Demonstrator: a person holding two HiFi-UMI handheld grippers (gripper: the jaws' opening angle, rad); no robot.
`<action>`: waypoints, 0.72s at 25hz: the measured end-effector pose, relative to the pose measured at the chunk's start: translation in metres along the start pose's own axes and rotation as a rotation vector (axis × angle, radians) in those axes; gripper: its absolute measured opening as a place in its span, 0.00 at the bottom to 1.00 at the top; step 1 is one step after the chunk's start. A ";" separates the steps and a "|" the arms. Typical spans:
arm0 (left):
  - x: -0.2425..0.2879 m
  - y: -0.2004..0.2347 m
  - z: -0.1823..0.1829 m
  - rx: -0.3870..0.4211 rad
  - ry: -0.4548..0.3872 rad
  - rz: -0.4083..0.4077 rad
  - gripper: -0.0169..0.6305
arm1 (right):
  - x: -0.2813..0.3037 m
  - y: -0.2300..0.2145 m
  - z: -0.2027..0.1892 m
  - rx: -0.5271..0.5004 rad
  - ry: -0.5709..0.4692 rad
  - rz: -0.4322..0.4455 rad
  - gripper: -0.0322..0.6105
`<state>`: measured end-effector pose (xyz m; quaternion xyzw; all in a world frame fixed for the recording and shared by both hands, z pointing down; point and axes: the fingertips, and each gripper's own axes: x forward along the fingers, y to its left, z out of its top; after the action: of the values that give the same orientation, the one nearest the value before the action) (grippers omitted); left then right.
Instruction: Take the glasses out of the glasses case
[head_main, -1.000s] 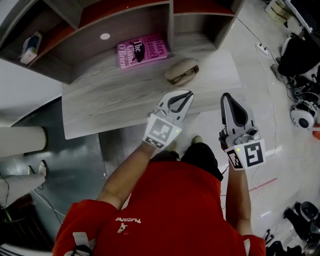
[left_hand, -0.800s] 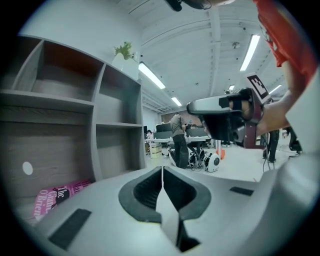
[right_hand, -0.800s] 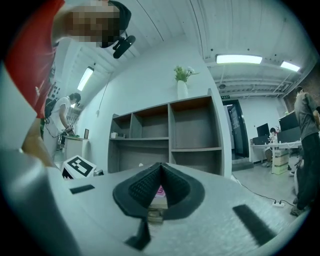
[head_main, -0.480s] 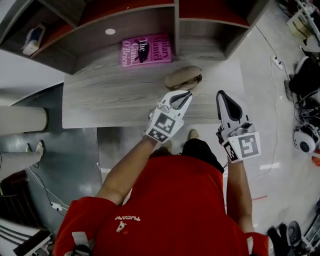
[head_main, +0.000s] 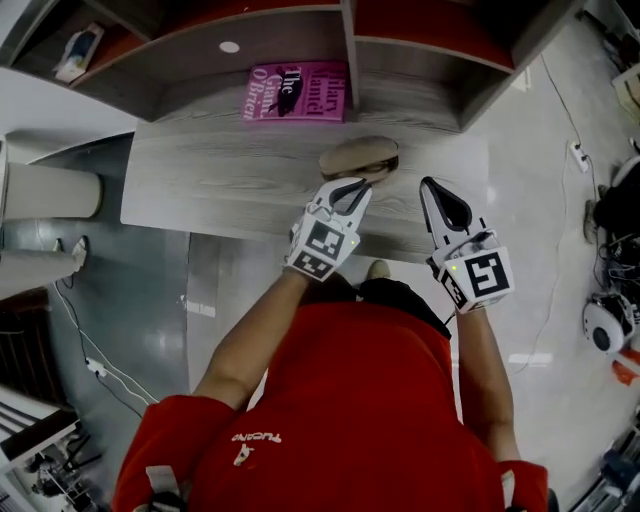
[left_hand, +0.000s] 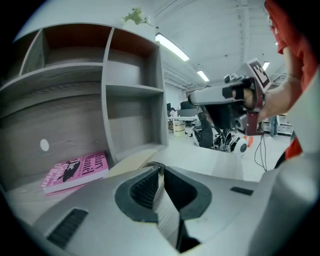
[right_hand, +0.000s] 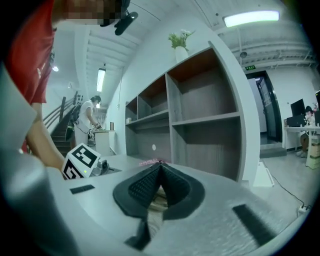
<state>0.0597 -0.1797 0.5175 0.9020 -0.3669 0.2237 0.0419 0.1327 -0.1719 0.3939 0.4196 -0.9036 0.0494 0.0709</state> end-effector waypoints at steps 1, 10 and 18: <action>0.001 0.001 -0.001 -0.003 0.008 0.011 0.05 | 0.004 0.001 -0.009 0.003 0.025 0.015 0.06; 0.004 0.013 -0.007 0.025 0.050 0.018 0.05 | 0.047 0.012 -0.078 0.022 0.227 0.056 0.06; 0.008 0.023 -0.002 0.043 0.062 0.011 0.08 | 0.069 0.004 -0.122 0.107 0.367 -0.019 0.06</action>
<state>0.0488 -0.2014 0.5206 0.8932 -0.3656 0.2598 0.0328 0.0960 -0.2035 0.5255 0.4150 -0.8677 0.1723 0.2128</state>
